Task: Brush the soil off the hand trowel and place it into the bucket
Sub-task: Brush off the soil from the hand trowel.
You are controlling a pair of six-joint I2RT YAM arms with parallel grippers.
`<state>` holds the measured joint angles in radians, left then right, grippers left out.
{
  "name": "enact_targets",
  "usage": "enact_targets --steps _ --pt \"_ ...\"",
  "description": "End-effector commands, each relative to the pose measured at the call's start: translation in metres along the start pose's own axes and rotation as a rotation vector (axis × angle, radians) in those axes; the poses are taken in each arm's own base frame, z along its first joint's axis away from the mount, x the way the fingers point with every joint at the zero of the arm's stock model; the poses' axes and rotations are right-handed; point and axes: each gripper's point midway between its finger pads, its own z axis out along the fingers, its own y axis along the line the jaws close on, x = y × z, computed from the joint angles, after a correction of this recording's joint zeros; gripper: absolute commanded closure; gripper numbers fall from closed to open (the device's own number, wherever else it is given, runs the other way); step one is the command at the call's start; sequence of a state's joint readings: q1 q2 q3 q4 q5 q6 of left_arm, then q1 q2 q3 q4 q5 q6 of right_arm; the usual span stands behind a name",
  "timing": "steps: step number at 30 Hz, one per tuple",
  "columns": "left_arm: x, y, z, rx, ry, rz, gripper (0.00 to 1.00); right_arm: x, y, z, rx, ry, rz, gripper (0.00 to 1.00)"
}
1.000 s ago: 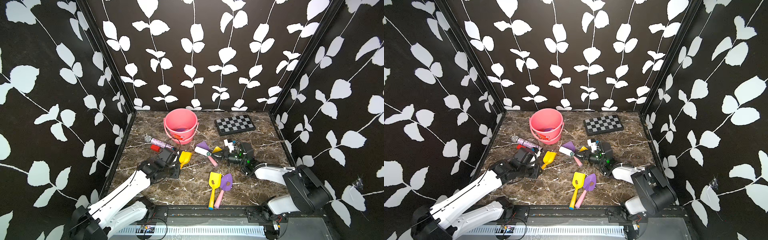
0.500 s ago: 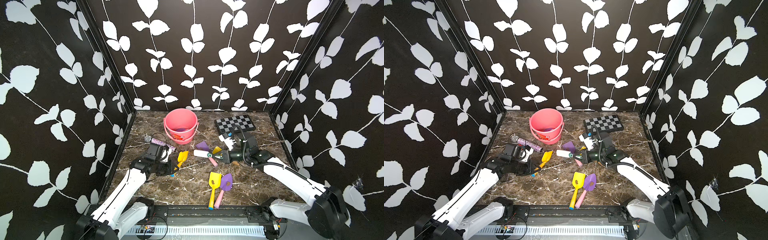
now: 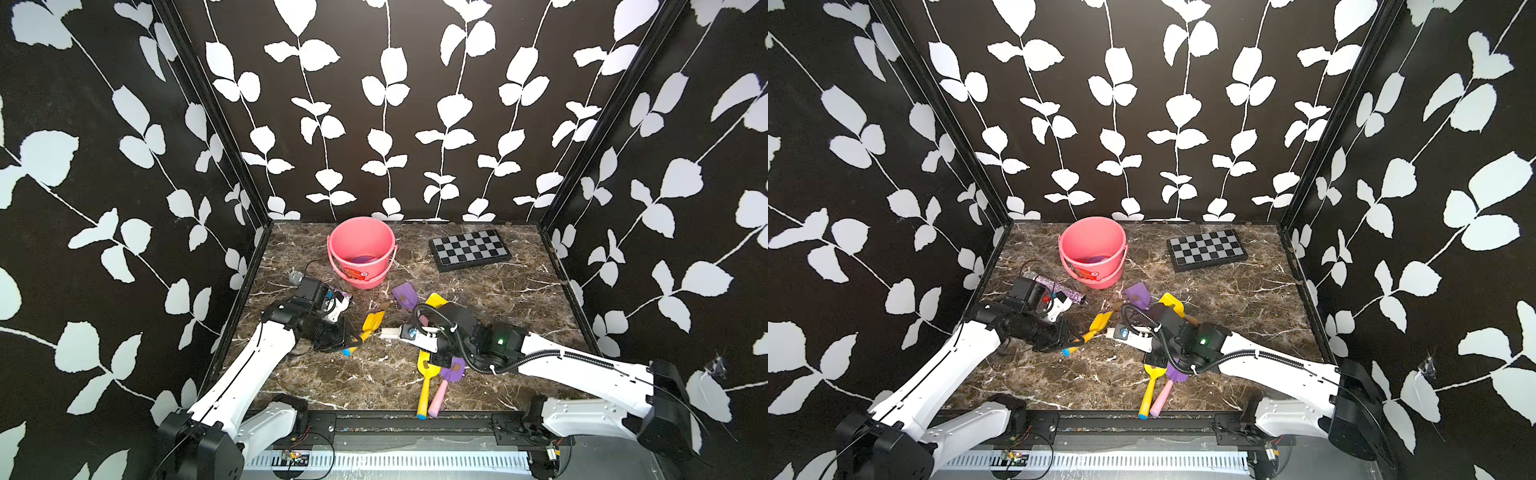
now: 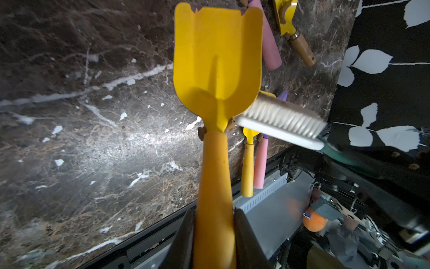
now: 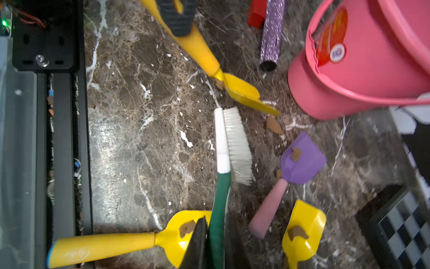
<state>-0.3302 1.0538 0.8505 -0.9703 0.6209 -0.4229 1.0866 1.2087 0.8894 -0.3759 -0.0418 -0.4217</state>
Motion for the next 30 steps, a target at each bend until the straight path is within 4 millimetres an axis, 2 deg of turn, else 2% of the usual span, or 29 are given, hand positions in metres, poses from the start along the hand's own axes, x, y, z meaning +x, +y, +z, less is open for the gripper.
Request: enact_targets --steps 1,5,9,15,20,25,30 --pt "0.0 -0.018 -0.013 0.057 -0.009 0.006 1.0 -0.021 -0.005 0.008 0.056 -0.064 -0.23 1.0" --pt "-0.009 -0.018 -0.02 0.026 -0.072 0.016 1.0 -0.022 0.01 0.016 0.023 -0.057 -0.3 1.0" --pt "-0.014 -0.018 -0.017 0.048 -0.104 -0.001 1.0 -0.035 0.019 0.018 0.021 -0.094 -0.348 1.0" --pt "-0.014 -0.017 -0.012 0.061 -0.094 -0.013 1.0 -0.048 0.02 0.019 0.038 -0.14 -0.378 1.0" --pt "-0.01 -0.016 -0.007 0.075 -0.073 -0.021 1.0 -0.039 0.004 0.022 0.111 -0.07 -0.386 1.0" --pt "-0.009 -0.013 -0.005 0.072 -0.071 -0.014 1.0 -0.025 -0.016 0.023 0.152 -0.022 -0.316 1.0" --pt "-0.012 -0.013 -0.007 0.064 -0.09 -0.005 1.0 -0.01 -0.009 0.024 0.121 0.002 -0.291 1.0"
